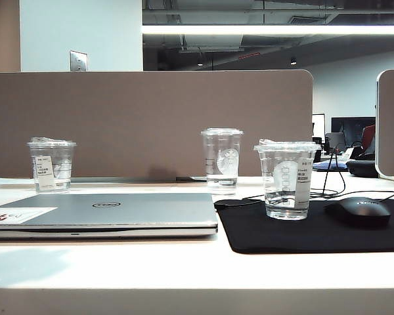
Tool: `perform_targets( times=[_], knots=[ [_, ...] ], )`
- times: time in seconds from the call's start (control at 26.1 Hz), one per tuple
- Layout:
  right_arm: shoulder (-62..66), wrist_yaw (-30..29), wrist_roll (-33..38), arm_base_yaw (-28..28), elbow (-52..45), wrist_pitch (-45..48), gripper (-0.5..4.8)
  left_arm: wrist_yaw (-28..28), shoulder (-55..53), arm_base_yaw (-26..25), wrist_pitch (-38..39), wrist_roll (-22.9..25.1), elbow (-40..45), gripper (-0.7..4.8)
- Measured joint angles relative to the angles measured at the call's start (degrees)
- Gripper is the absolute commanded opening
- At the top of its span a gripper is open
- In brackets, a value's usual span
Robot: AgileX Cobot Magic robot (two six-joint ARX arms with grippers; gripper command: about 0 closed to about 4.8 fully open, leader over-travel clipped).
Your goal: Pick up the coffee cup on the middle and place it on the right side of the laptop.
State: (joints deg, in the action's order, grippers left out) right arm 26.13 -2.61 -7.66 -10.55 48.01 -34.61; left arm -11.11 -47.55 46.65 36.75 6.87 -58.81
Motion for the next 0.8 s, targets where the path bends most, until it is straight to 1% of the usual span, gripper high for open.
perform_targets(
  times=[0.11, 0.23, 0.27, 0.38, 0.42, 0.54, 0.65, 0.73, 0.8],
  knots=[
    [-4.4, 0.0, 0.1, 0.0, -1.1, -0.6, -0.06, -3.8, 8.9, 0.0, -5.6, 0.5, 10.3, -0.06],
    [-6.1, 0.0, 0.1, 0.0, -1.4, -0.7, -0.06, -11.5, 12.9, -0.1, -10.3, 2.2, 17.0, -0.01],
    [-6.6, 0.0, 0.2, 0.0, -1.5, -1.0, -0.05, -14.0, 13.6, -0.1, -10.2, 2.1, 18.8, -0.02],
    [-7.5, 0.0, 2.8, 0.0, -1.6, -1.3, -0.06, -16.5, 15.3, 0.0, -9.1, -1.5, 22.5, -0.05],
    [-7.6, 0.0, 4.0, 0.0, -1.6, -1.4, -0.06, -16.7, 16.8, -0.1, -9.9, -2.4, 24.4, -0.05],
    [-8.0, 0.0, 5.1, 0.0, -2.4, -1.5, -0.06, -16.0, 21.0, -0.1, -14.6, -2.5, 29.9, -0.05],
    [-9.3, -0.4, 5.3, 0.0, -4.4, -1.6, -0.06, -12.8, 25.9, -0.1, -20.5, -2.4, 36.2, -0.05],
    [-10.9, -0.7, 5.4, 0.0, -6.0, -1.6, -0.06, -10.9, 29.9, -0.6, -22.4, -2.4, 40.3, -0.05],
    [-15.3, -1.0, 5.7, 0.0, -9.9, -1.5, -0.06, -8.3, 35.2, -1.5, -24.3, -2.6, 45.0, -0.05]
  ],
)
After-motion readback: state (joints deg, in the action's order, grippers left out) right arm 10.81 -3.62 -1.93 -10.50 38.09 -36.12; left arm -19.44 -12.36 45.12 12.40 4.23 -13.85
